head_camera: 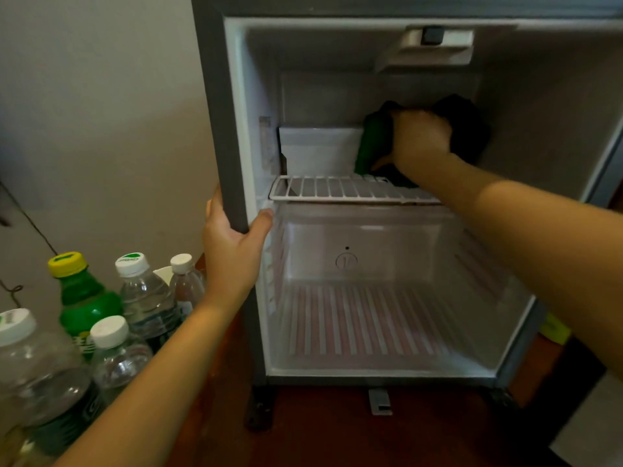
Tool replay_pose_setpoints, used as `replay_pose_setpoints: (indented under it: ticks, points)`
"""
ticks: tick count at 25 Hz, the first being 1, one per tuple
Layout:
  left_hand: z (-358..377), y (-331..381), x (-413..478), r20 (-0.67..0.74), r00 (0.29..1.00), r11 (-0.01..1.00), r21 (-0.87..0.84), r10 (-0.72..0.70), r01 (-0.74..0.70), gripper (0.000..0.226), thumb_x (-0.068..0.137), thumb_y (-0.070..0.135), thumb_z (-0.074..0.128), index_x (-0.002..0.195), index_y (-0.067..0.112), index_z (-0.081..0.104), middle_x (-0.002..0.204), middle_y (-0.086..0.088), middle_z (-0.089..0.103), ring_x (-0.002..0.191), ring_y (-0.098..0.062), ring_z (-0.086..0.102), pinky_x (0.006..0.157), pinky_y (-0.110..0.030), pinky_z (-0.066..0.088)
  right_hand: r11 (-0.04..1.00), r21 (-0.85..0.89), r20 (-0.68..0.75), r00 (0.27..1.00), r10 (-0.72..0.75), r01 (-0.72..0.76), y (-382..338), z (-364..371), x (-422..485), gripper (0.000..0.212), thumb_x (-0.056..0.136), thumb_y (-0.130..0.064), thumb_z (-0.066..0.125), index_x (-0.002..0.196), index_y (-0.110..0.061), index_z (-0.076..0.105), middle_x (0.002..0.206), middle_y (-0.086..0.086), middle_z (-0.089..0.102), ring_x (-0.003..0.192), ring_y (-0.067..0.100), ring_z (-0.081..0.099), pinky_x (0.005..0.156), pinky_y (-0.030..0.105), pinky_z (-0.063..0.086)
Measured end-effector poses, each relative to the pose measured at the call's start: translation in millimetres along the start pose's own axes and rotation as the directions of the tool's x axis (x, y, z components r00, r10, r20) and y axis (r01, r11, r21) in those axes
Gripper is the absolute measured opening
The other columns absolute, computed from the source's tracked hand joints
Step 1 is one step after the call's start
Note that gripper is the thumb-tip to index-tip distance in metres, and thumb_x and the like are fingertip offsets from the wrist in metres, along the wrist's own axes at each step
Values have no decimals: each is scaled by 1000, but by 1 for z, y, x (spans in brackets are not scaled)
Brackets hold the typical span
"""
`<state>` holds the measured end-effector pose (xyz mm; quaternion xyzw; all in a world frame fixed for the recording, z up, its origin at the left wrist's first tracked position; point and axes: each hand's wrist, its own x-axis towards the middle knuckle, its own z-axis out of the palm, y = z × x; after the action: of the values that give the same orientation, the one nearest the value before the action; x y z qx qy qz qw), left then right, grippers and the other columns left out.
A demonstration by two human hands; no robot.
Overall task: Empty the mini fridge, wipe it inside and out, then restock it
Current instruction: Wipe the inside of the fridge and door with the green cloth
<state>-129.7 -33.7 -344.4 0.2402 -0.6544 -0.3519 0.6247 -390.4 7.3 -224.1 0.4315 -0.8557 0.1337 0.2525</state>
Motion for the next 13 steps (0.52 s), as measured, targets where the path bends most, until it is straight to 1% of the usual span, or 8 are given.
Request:
replay_pose_setpoints:
  ticks: [1,3,5,7,9,10,11,13]
  points:
    - [1,0,0,-2,1000,1000,-1,1,-1,50,87,14,66,131,19,45,122,-7,58,110,-16,59,96,-44,50,999,-32,-4,1000,17,-17,-18,0,2,61,75,-43,75,124,-17,50,115,12,61,105,34,58,79,39,43]
    - [1,0,0,1,1000,1000,-1,-7,7,48,87,13,66,129,23,44,121,-6,58,108,-15,60,94,-43,51,1000,-15,-59,998,-14,13,-59,3,5,52,76,-40,74,118,-16,55,110,8,65,102,30,61,74,34,39]
    - [1,0,-1,-6,1000,1000,4,-18,18,49,87,13,66,129,22,44,120,-5,58,107,-15,60,93,-43,52,996,23,-127,988,-84,87,-96,9,5,35,85,-32,66,116,-18,59,109,5,67,102,27,62,75,32,37]
    - [1,0,0,-14,1000,999,30,-16,17,52,86,14,67,132,17,44,120,-6,58,107,-17,60,93,-45,52,981,54,-134,974,-180,189,-114,10,3,34,87,-30,64,119,-20,58,111,5,66,103,26,61,78,32,40]
    - [0,1,0,-5,1000,999,45,-24,25,53,86,16,67,133,15,43,120,-5,58,108,-18,60,92,-47,52,950,93,-80,953,-292,299,-104,6,2,50,82,-36,67,128,-25,52,116,6,64,105,29,60,81,35,44]
    - [-1,1,-1,5,999,998,45,-32,32,53,87,18,67,133,16,43,120,-4,58,108,-19,60,92,-48,52,942,105,-36,948,-315,317,-89,2,3,54,82,-38,66,132,-27,48,119,7,62,107,30,59,84,37,46]
    - [-2,2,-1,15,999,998,48,-40,39,53,87,19,67,133,17,43,121,-3,58,109,-19,60,92,-48,52,947,107,14,951,-307,304,-70,-2,5,55,83,-39,65,134,-29,46,122,8,61,109,31,58,87,39,47]
    - [-3,3,-3,32,999,998,52,-43,42,53,87,22,67,134,18,43,122,-3,58,110,-20,60,93,-50,51,972,80,112,967,-230,222,-28,-8,6,54,85,-37,62,135,-29,44,125,10,59,111,33,56,90,42,47]
